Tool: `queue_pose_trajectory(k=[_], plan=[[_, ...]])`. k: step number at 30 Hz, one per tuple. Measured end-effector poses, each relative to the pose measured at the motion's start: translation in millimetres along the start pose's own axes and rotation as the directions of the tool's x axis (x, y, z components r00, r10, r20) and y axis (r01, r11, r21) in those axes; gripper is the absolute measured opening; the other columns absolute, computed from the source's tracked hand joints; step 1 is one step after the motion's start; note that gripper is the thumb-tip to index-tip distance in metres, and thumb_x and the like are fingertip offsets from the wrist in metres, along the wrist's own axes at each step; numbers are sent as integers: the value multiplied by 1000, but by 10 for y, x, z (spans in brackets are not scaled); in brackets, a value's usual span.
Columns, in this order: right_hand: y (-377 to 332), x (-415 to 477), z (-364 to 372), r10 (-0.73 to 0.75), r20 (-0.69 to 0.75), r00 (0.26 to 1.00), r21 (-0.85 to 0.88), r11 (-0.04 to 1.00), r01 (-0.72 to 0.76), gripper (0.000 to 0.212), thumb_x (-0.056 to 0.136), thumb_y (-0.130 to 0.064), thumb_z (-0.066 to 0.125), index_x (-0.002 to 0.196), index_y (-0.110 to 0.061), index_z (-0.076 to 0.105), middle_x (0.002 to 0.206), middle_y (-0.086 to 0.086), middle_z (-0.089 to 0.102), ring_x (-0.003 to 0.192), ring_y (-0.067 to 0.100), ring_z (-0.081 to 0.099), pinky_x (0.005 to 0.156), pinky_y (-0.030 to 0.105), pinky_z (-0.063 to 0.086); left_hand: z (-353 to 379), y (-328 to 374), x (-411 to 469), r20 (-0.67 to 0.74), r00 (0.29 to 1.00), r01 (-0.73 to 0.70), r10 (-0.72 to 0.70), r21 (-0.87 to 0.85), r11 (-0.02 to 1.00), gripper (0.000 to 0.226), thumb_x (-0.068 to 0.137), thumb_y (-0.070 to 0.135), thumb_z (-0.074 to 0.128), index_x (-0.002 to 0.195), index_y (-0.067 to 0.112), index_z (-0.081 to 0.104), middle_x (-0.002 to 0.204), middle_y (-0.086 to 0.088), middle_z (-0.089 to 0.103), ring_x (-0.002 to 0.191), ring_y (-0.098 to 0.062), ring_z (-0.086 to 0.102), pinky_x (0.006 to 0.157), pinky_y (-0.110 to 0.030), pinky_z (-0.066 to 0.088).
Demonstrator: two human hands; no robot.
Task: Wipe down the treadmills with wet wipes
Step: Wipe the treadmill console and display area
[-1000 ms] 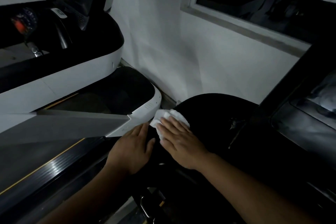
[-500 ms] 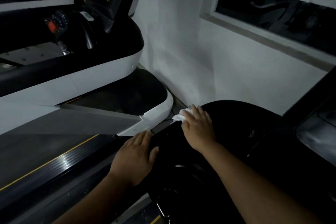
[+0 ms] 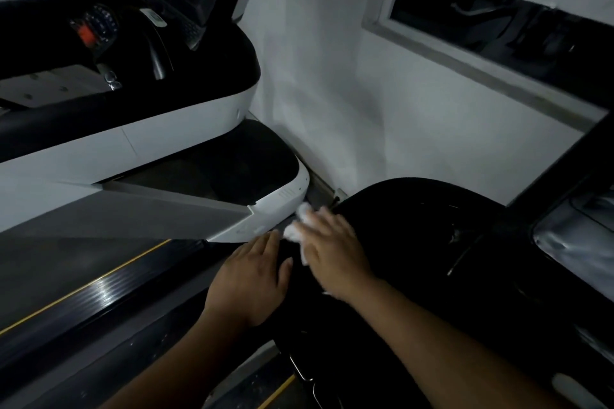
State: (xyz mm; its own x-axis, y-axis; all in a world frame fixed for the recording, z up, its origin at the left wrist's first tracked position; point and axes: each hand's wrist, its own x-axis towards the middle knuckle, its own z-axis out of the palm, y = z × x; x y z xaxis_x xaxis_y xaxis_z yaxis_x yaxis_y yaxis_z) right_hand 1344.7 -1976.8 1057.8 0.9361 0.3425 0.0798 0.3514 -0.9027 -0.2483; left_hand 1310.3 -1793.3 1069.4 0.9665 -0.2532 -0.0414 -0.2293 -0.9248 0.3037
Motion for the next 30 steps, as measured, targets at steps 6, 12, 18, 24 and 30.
queue_pose_trajectory(k=[6, 12, 18, 24, 30], plan=[[616, -39, 2, 240, -27, 970, -63, 968, -241, 71, 98, -44, 4, 155, -12, 33, 166, 12, 22, 154, 33, 7, 122, 52, 18, 15, 0, -18, -10, 1000, 5, -5, 4, 1000, 66, 105, 53, 25, 160, 16, 23, 164, -2, 32, 150, -16, 28, 121, -28, 20], [-46, -323, 103, -12, -38, 999, -25, 1000, 11, 61, 108, -47, 12, 153, -16, 40, 163, 6, 32, 152, 27, 23, 122, 45, 22, 40, -32, 22, 0, 1000, -11, 11, -21, 1000, 80, 94, 62, 11, 157, 18, 31, 160, -2, 39, 148, -16, 34, 119, -31, 25], [311, 85, -75, 287, -43, 957, -68, 955, -289, 69, 97, -46, 9, 152, -16, 37, 163, 11, 27, 152, 36, 18, 121, 53, 23, 32, -34, 18, 19, 1000, -8, 8, 0, 1000, 69, 103, 57, 19, 160, 18, 23, 164, -2, 32, 151, -15, 27, 121, -30, 20], [164, -303, -12, -88, -48, 995, -58, 995, 85, 52, 103, -36, 30, 150, -17, 43, 159, 7, 39, 148, 31, 32, 119, 47, 29, 34, -37, 20, 7, 1000, -25, 25, 9, 1000, 84, 91, 62, 5, 156, 17, 33, 159, -3, 41, 147, -17, 36, 118, -33, 27], [521, 192, -175, 280, -104, 954, 18, 960, -280, 55, 99, -8, 46, 153, -14, 39, 162, 14, 30, 152, 33, 20, 121, 47, 26, 54, -43, 21, 12, 1000, -14, 14, 29, 999, 76, 97, 59, 13, 158, 17, 30, 161, -2, 37, 149, -16, 32, 120, -31, 24]])
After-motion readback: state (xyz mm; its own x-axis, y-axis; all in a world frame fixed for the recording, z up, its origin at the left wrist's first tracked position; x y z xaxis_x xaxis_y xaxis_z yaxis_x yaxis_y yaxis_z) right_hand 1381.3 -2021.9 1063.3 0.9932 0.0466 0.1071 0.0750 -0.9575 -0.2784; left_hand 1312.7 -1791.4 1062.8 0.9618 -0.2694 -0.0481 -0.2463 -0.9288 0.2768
